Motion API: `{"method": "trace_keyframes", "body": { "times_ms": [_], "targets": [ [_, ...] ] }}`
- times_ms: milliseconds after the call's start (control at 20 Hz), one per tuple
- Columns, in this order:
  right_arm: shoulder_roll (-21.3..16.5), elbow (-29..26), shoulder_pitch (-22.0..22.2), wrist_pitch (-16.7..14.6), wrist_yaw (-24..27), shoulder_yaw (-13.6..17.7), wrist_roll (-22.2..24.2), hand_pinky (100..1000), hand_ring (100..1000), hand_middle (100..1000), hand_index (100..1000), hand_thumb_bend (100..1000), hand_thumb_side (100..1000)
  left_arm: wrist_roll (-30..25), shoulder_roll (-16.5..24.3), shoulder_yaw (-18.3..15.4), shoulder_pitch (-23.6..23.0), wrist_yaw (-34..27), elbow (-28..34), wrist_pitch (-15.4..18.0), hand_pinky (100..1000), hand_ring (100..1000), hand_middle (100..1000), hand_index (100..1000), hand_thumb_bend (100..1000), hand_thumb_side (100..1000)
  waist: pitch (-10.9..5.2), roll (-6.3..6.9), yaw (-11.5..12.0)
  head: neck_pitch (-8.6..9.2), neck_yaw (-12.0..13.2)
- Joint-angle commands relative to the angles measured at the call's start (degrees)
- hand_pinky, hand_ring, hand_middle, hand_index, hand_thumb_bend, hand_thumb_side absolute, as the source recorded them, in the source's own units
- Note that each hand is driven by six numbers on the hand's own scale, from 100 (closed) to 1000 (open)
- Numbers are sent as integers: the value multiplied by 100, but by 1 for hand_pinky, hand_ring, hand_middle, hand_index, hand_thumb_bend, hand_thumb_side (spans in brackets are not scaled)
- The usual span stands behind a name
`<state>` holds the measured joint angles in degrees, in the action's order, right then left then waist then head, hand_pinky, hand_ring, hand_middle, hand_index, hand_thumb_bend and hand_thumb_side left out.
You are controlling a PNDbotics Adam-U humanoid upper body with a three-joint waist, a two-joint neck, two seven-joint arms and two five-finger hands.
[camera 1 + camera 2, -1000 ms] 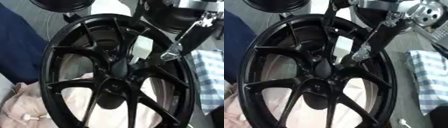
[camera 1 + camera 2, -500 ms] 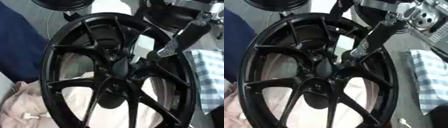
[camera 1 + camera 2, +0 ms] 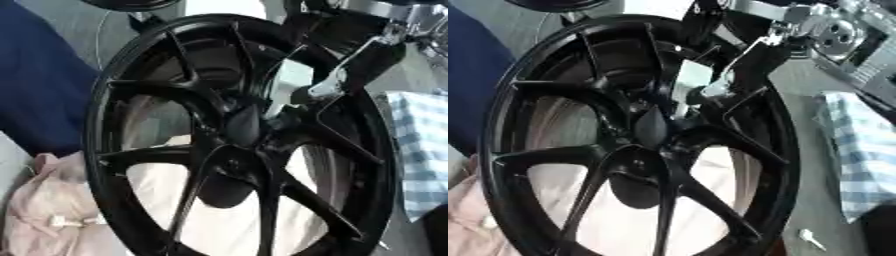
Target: Pull the pin out of the wheel hub.
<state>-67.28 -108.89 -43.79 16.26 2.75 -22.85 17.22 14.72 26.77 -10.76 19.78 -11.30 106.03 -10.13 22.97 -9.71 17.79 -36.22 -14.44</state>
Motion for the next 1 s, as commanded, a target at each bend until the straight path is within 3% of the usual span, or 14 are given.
{"method": "trace_keyframes", "body": {
  "times_ms": [50, 550, 1000],
  "targets": [
    [-111, -85, -60, 329, 62, 29, -11, 770, 703, 581, 728, 668, 287, 4, 153, -36, 65, -16, 102, -24, 723, 587, 465, 660, 132, 751, -170, 34, 7, -66, 10],
    [-22, -221, -164, 1296, 66, -72, 254, 766, 709, 589, 728, 660, 285, 18, 157, -55, 67, -30, 111, -43, 724, 586, 465, 659, 131, 752, -209, 13, 33, -163, -57],
    [96, 33, -224, 1610, -53, -146, 311, 764, 708, 588, 725, 648, 278, 27, 159, -67, 56, -35, 108, -58, 724, 585, 464, 659, 130, 755, -183, 3, 47, -209, -120]
  ]
}}
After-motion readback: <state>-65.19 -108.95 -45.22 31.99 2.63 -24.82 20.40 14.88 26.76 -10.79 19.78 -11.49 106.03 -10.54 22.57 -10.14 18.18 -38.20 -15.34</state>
